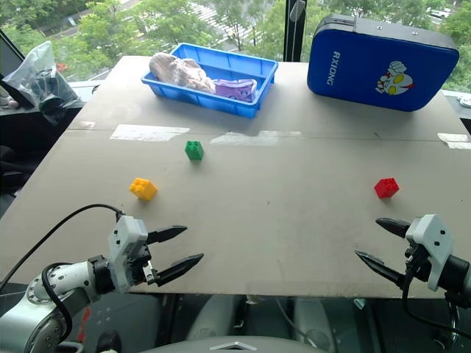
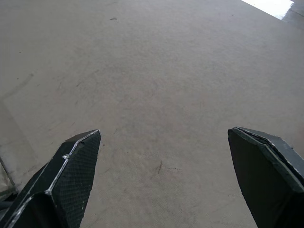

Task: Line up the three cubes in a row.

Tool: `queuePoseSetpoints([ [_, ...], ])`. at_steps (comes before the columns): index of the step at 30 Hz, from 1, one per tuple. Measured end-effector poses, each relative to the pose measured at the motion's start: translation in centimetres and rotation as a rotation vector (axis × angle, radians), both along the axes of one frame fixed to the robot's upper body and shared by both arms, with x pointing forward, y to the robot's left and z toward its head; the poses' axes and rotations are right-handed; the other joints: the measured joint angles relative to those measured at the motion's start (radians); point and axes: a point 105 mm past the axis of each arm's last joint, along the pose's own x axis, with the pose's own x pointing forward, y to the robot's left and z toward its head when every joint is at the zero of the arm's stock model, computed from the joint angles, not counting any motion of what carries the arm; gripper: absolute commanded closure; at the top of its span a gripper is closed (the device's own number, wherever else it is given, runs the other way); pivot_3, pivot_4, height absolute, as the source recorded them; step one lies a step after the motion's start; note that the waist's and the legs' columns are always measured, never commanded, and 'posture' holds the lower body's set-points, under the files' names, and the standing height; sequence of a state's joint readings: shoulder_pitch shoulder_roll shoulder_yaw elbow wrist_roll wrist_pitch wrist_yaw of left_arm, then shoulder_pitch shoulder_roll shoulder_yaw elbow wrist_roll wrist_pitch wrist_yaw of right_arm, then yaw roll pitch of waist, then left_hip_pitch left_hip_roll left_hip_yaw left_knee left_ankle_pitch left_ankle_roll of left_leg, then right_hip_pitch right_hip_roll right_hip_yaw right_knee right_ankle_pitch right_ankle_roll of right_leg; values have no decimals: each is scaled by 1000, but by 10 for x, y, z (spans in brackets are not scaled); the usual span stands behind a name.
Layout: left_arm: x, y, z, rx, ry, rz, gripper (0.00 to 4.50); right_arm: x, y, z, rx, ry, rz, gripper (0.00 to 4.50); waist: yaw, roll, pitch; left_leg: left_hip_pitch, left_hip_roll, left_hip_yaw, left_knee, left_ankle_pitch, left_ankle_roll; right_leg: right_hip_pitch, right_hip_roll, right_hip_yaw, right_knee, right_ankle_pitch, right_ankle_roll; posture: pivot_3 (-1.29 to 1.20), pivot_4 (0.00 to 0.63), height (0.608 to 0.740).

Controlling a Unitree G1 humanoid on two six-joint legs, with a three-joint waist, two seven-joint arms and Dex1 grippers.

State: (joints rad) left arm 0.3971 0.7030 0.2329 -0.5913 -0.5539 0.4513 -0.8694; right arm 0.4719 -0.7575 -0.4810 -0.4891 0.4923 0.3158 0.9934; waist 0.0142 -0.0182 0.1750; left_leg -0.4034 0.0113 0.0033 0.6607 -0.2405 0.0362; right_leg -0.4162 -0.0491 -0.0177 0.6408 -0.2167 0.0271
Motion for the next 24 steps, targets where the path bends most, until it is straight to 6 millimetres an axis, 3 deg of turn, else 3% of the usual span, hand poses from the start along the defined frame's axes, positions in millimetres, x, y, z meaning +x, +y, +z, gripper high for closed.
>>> queuePoseSetpoints([
  [2,1,0,0,-2,-2,3,36,2,0,0,0,-6,-10,97,0,0,0,0,0,0,0,0,0,0,0,0,0,0,0,0,150,740],
  [5,17,-15,14,-55,-65,-14,36,33,11,14,7,-127,-120,97,-1,0,0,1,0,1,0,-2,-4,0,-1,0,0,0,0,0,150,740],
  [7,20,-25,24,-75,-96,-52,36,42,16,24,-10,-162,-149,97,0,0,0,1,0,2,0,-2,-4,0,0,0,1,0,0,0,150,740],
  [10,29,-43,41,-102,-154,-135,36,65,3,32,-151,-146,-283,97,3,0,0,-1,-1,3,0,0,0,-1,-1,0,0,0,0,0,150,740],
  [15,38,-68,70,-127,-244,-271,36,100,-26,46,-161,-24,-511,97,0,0,1,-1,-2,6,0,0,2,-2,4,3,0,3,-4,0,150,740],
  [18,34,-79,73,-129,-244,-352,36,115,-42,43,-122,102,-632,97,-1,0,1,0,-2,9,-1,-1,3,-2,5,4,0,3,-4,0,150,740],
  [24,24,-85,70,-133,-222,-402,36,123,-43,36,-67,283,-680,97,-3,0,1,0,-2,12,-1,-2,6,-3,6,6,0,2,-3,0,150,740],
])
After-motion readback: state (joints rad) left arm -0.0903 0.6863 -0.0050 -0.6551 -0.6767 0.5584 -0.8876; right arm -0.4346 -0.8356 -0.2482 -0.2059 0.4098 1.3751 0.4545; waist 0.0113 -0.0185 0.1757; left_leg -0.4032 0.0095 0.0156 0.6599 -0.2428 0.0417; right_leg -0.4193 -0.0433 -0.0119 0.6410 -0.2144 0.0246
